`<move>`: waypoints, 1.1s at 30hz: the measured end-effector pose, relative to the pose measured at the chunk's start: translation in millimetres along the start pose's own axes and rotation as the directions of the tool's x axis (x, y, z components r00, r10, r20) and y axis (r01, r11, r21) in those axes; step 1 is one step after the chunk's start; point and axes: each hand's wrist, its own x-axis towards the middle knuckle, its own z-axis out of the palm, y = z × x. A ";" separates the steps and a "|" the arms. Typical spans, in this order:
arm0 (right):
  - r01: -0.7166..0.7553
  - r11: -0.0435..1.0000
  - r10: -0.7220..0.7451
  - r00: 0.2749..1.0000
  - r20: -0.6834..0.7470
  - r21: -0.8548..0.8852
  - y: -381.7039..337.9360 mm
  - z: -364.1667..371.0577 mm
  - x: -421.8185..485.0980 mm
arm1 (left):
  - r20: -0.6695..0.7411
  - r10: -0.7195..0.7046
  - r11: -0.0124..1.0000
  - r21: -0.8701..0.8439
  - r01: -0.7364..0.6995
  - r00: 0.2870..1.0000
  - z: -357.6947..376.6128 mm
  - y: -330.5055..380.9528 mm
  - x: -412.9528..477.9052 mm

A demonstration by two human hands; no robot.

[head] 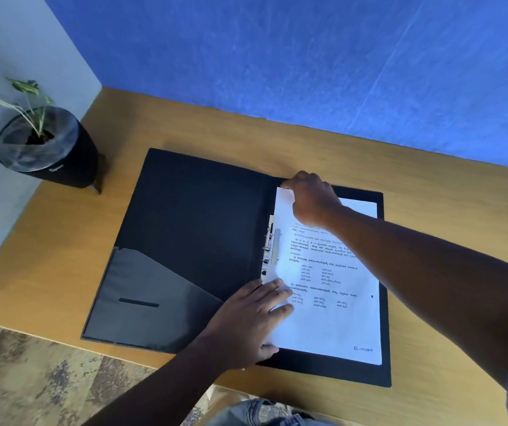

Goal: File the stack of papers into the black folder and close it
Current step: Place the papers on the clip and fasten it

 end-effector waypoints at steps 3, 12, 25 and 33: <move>0.015 0.999 -0.015 1.000 0.014 -0.028 -0.6 2.0 -1.6 | 0.000 -0.024 1.000 0.009 0.024 1.000 1.2 -3.7 -2.4; -0.173 0.757 0.355 0.919 -0.173 0.630 49.0 -4.9 -65.3 | -0.065 -0.065 0.998 0.001 0.066 0.996 2.0 -0.4 0.5; -0.477 0.419 0.655 0.748 0.107 0.773 90.4 27.7 -166.1 | -0.070 -0.219 0.971 -0.115 0.210 0.973 21.2 14.2 -2.1; -0.458 0.418 0.632 0.767 0.111 0.785 79.0 18.0 -167.8 | -0.059 -0.296 0.918 -0.292 0.267 0.953 26.6 14.3 -4.5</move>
